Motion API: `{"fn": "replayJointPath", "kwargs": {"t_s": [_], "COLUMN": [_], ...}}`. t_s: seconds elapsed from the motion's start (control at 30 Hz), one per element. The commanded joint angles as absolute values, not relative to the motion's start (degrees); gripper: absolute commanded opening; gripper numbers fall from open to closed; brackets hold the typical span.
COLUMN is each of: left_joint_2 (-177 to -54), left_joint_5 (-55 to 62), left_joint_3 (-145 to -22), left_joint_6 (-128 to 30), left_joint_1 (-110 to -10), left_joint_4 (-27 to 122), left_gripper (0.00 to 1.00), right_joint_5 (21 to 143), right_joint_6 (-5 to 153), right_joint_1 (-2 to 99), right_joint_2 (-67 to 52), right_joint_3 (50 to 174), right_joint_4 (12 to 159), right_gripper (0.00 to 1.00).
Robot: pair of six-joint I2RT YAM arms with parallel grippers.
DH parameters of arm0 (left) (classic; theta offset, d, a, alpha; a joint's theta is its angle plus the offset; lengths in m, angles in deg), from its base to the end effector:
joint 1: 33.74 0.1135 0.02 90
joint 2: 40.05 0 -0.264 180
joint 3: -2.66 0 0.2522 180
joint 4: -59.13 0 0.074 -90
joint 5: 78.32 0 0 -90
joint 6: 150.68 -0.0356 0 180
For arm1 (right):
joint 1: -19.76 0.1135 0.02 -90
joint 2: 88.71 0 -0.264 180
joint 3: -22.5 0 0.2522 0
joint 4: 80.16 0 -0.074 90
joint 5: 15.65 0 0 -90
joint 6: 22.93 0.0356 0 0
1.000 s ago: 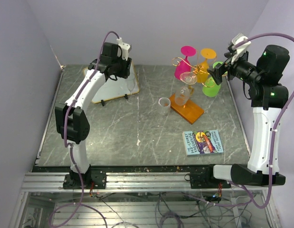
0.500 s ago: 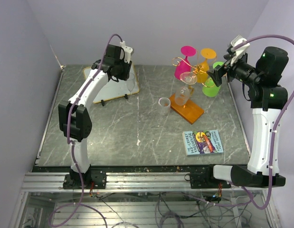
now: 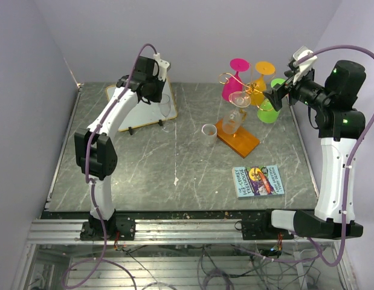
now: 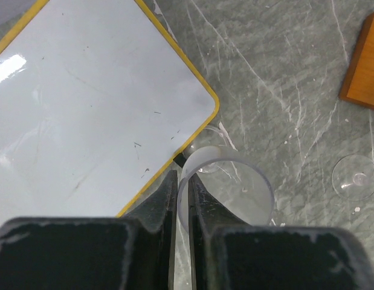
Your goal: Place the wine glass upside down on the wine glass rack
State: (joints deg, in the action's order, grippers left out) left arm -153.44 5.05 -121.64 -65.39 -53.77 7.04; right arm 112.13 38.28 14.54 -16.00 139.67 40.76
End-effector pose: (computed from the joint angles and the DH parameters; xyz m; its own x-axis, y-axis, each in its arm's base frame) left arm 0.4258 -0.1596 0.3315 -0.5819 0.2989 -0.7563 0.4712 0.8819 -0.0140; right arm 0.2214 0.0017 0.5164 0.0294 -0.3849 -0.9225 -0.5754 0.7481 -0.3305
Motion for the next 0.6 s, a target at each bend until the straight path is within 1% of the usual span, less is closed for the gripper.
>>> {"fn": "replayJointPath", "kwargs": {"t_s": [0.0, 0.13, 0.37, 0.47, 0.5, 0.57], "left_joint_2": [-150.6, -146.3, -130.6, -123.2, -120.8, -116.1], "left_joint_5": [5.1, 2.5, -4.2, -5.5, -5.8, -7.4], "left_joint_3": [-124.1, -121.9, -109.8, -104.2, -102.4, -99.0], "left_joint_6": [-66.0, -67.0, -67.9, -68.1, -67.8, -67.3], "left_joint_1": [-54.0, -54.0, -54.0, -53.8, -53.7, -53.2], "left_joint_4": [4.8, 2.5, 6.1, 9.2, 10.5, 12.9], "left_gripper": [0.07, 0.07, 0.07, 0.07, 0.07, 0.07], "right_joint_5": [112.1, 112.2, 121.0, 128.0, 131.8, 135.1], "right_joint_6": [37.9, 37.8, 37.3, 45.0, 48.5, 56.6], "right_joint_1": [14.1, 14.0, 12.7, 12.7, 12.8, 13.2], "right_joint_2": [-17.1, -17.2, -17.1, -16.4, -16.2, -15.9], "right_joint_3": [139.2, 138.2, 137.0, 136.5, 135.8, 133.7], "right_joint_4": [40.9, 40.7, 39.7, 44.6, 47.1, 54.0], "right_gripper": [0.90, 0.92, 0.92, 0.90, 0.88, 0.84]}}
